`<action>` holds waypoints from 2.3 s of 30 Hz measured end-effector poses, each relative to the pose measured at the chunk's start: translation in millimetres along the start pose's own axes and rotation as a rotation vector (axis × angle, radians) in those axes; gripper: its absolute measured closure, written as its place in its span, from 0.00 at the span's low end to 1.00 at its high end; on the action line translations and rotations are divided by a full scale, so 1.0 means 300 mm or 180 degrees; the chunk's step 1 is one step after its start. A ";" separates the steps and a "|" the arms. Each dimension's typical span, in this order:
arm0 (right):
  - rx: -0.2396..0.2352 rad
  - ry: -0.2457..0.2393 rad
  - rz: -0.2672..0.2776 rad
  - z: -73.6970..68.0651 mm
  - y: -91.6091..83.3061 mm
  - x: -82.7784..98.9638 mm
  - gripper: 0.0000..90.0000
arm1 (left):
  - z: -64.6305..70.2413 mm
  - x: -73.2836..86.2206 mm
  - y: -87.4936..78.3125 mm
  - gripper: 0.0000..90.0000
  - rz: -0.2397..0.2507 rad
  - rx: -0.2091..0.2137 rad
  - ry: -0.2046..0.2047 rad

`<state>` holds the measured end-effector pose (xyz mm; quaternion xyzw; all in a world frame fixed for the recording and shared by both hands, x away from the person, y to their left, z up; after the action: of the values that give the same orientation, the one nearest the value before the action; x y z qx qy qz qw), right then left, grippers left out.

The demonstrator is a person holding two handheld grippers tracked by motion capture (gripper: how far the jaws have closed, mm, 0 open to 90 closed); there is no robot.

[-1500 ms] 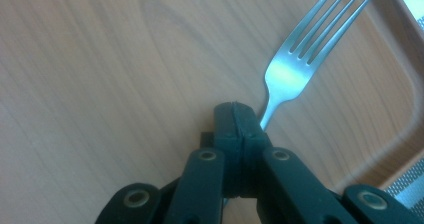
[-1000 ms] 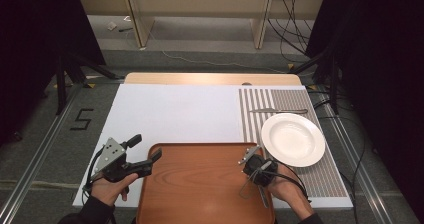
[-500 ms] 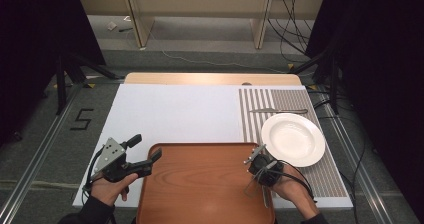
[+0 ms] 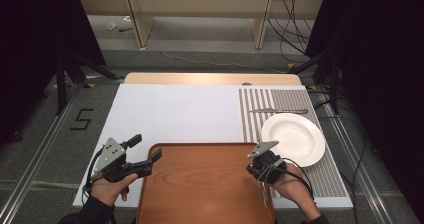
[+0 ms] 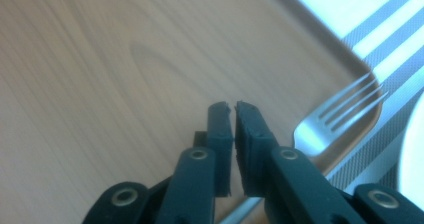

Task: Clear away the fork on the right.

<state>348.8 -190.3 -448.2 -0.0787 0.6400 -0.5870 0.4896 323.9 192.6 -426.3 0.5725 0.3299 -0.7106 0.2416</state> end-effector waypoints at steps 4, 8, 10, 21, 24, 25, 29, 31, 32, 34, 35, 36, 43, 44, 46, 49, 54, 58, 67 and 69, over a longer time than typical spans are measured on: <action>-0.0053 0.0102 0.0273 -0.001 -0.023 -0.011 0.86 | 0.000 -0.001 0.000 0.19 0.0006 0.0003 -0.0001; -0.0106 0.0188 0.0521 -0.002 -0.043 -0.023 0.80 | 0.000 -0.002 -0.001 0.19 0.0015 0.0003 -0.0002; -0.0120 0.0245 0.0634 -0.001 -0.053 -0.027 0.76 | 0.000 -0.002 -0.001 0.19 0.0017 0.0005 -0.0001; -0.0173 0.0572 0.1177 0.012 -0.099 -0.039 0.58 | 0.001 -0.002 -0.001 0.19 0.0024 0.0020 0.0004; -0.0158 0.0609 0.1271 0.011 -0.106 -0.041 0.54 | 0.001 -0.003 -0.002 0.19 0.0028 0.0022 -0.0003; -0.0152 0.0620 0.1302 0.010 -0.109 -0.042 0.52 | 0.001 -0.003 -0.002 0.19 0.0029 0.0024 -0.0003; -0.0144 0.0665 0.1414 0.011 -0.120 -0.043 0.47 | 0.003 -0.002 -0.001 0.19 0.0025 0.0035 0.0004; -0.0137 0.0695 0.1474 0.013 -0.127 -0.042 0.46 | 0.003 -0.002 0.000 0.19 0.0023 0.0040 0.0005; -0.0122 0.0698 0.1502 0.013 -0.130 -0.042 0.45 | 0.003 -0.002 0.000 0.19 0.0024 0.0041 0.0003; -0.0096 0.0717 0.1559 0.016 -0.137 -0.041 0.45 | 0.003 -0.002 -0.001 0.19 0.0026 0.0042 0.0002; -0.0085 0.0731 0.1579 0.017 -0.141 -0.039 0.44 | 0.003 -0.003 -0.001 0.19 0.0028 0.0042 0.0001; -0.0076 0.0748 0.1606 0.019 -0.143 -0.039 0.43 | 0.003 -0.003 -0.001 0.19 0.0028 0.0044 0.0002; 0.0004 0.0795 0.1783 0.028 -0.164 -0.027 0.38 | 0.005 -0.004 -0.002 0.19 0.0045 0.0066 0.0004; 0.0017 0.0790 0.1797 0.029 -0.167 -0.025 0.37 | 0.005 -0.005 -0.003 0.19 0.0049 0.0069 0.0003; 0.0025 0.0802 0.1824 0.028 -0.171 -0.019 0.36 | 0.005 -0.005 -0.003 0.19 0.0052 0.0070 0.0003; 0.0047 0.0802 0.1848 0.025 -0.177 -0.009 0.34 | 0.005 -0.005 -0.003 0.19 0.0052 0.0071 0.0002; 0.0106 0.0798 0.1921 0.018 -0.195 0.013 0.32 | 0.006 -0.005 -0.003 0.19 0.0060 0.0079 0.0014; 0.0141 0.0835 0.1972 0.019 -0.207 0.029 0.29 | 0.008 -0.005 -0.003 0.19 0.0063 0.0091 0.0021; 0.0205 0.0924 0.1984 0.023 -0.217 0.056 0.24 | 0.011 -0.005 -0.003 0.18 0.0072 0.0103 0.0025; 0.0226 0.0937 0.1986 0.025 -0.219 0.061 0.24 | 0.012 -0.005 -0.003 0.18 0.0069 0.0101 0.0029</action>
<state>313.7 -227.4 -402.3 0.2234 0.6762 -0.4359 0.5503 321.2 190.4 -424.3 0.5830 0.3134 -0.7105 0.2387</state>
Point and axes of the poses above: each handheld gripper's, and its own axes: y roughly forward along the jaws, x roughly out of its underside, z roughly to its right, the point moved 2 cm from there along y, roughly forward along the jaws, and after that the axes turned 7 degrees about x, right-handed, at the moved point
